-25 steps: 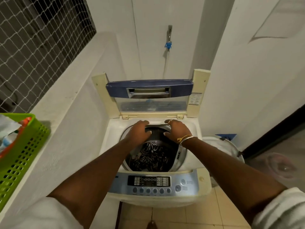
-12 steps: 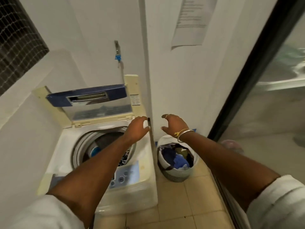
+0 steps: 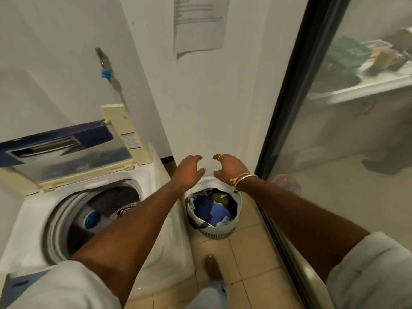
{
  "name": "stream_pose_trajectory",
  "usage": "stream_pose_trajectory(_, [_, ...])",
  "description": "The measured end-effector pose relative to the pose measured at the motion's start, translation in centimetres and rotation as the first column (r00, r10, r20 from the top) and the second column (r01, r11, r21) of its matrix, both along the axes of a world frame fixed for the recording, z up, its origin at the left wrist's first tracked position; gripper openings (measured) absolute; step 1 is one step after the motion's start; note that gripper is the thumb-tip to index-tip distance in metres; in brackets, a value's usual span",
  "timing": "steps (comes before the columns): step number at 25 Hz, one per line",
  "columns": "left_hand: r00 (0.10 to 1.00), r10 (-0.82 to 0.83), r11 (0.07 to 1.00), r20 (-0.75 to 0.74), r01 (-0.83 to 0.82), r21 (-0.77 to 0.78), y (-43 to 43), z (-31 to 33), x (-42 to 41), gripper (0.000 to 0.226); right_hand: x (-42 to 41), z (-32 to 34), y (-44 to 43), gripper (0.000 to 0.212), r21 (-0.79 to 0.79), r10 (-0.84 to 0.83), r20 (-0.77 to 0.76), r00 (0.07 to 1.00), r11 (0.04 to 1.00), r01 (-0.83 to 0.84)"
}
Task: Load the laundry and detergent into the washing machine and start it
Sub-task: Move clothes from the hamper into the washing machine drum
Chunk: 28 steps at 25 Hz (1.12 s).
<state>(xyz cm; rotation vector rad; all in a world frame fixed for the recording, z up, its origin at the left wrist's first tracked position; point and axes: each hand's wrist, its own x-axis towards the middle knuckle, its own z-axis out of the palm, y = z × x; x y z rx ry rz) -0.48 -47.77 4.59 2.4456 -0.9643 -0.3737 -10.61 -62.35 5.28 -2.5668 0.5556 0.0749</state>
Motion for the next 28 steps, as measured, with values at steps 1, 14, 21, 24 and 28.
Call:
stream_pose_trajectory(1, [1.000,-0.004,1.000,-0.019,0.004,0.015,-1.0,-1.3,0.9,0.053,0.5,-1.1,-0.9,0.061,0.011,0.001,-0.021,1.000,1.000,-0.001])
stream_pose_trajectory(14, [0.928,0.045,0.963,-0.371,0.059,0.264,-7.7,-24.2,10.3,0.048,10.3,-24.0,-8.1,0.055,0.218,0.046,-0.388,0.921,0.975,0.044])
stream_pose_trajectory(21, [0.880,0.138,0.893,-0.455,0.088,0.441,-8.5,-39.8,12.8,0.051,11.4,-40.2,-10.0,0.048,0.317,0.128,-0.516,0.847,0.947,0.050])
stream_pose_trajectory(24, [0.868,0.147,0.866,-0.475,0.119,0.485,-8.5,-46.7,12.9,0.050,10.7,-47.1,-9.5,0.043,0.348,0.158,-0.541,0.826,0.936,0.049])
stream_pose_trajectory(28, [0.869,0.111,0.851,-0.482,0.168,0.498,-9.2,-53.8,12.8,0.069,11.0,-53.3,-8.4,0.050,0.345,0.190,-0.607,0.772,0.938,0.041])
